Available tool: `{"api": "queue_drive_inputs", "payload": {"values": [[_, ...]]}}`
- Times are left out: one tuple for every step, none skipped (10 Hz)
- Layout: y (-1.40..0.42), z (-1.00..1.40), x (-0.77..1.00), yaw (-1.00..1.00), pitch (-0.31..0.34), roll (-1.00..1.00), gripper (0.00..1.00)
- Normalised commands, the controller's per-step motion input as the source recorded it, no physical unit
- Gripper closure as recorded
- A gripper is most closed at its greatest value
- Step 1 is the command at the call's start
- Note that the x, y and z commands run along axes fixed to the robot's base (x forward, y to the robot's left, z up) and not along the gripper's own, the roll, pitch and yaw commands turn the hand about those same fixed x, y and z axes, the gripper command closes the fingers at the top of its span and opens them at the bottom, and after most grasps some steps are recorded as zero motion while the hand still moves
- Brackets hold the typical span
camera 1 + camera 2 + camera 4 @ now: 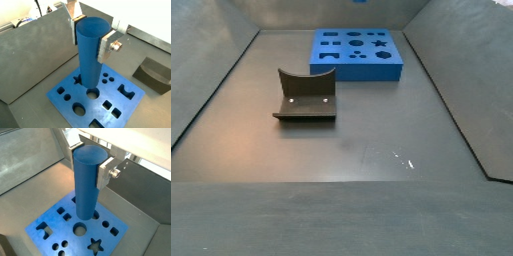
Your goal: Insert the round object.
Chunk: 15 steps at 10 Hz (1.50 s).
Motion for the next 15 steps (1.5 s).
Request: {"api": "queue_drive_inputs", "payload": {"values": [[0.20,-1.00,-0.03,-0.02,-0.079,0.05,1.00],[0.20,-1.00,-0.05,-0.01,-0.074,0.05,1.00],[0.10,-1.00,0.00,-0.04,-0.106,0.00,1.00],[0.07,-0.87,0.00,-0.05,-0.166,0.00,1.00],[0.12,-0.54,0.15,-0.09,-0.096,-0.02,1.00],[0.16,-0.41,0.13,-0.12,-0.024,-0.03,1.00],[0.11,-0.39,0.05,-0.07,-0.084,0.00,1.00],[0.02,-0.13,0.00,0.00,-0.064,0.00,1.00],[0.00,-0.04,0.01,0.00,-0.016,0.00,1.00],[0.00,-0.15,0.08,0.00,-0.033,0.00,1.00],[0.00,-0.27,0.09,0.00,-0.070,-0.05,1.00],[0.00,-0.22,0.01,0.00,-0.079,-0.04,1.00],[0.00,-0.14,0.00,0.00,-0.057,-0.05,1.00],[0.00,-0.13,0.00,0.00,-0.074,-0.05,1.00],[0.00,-0.18,0.00,0.00,-0.107,-0.04,1.00]]}}
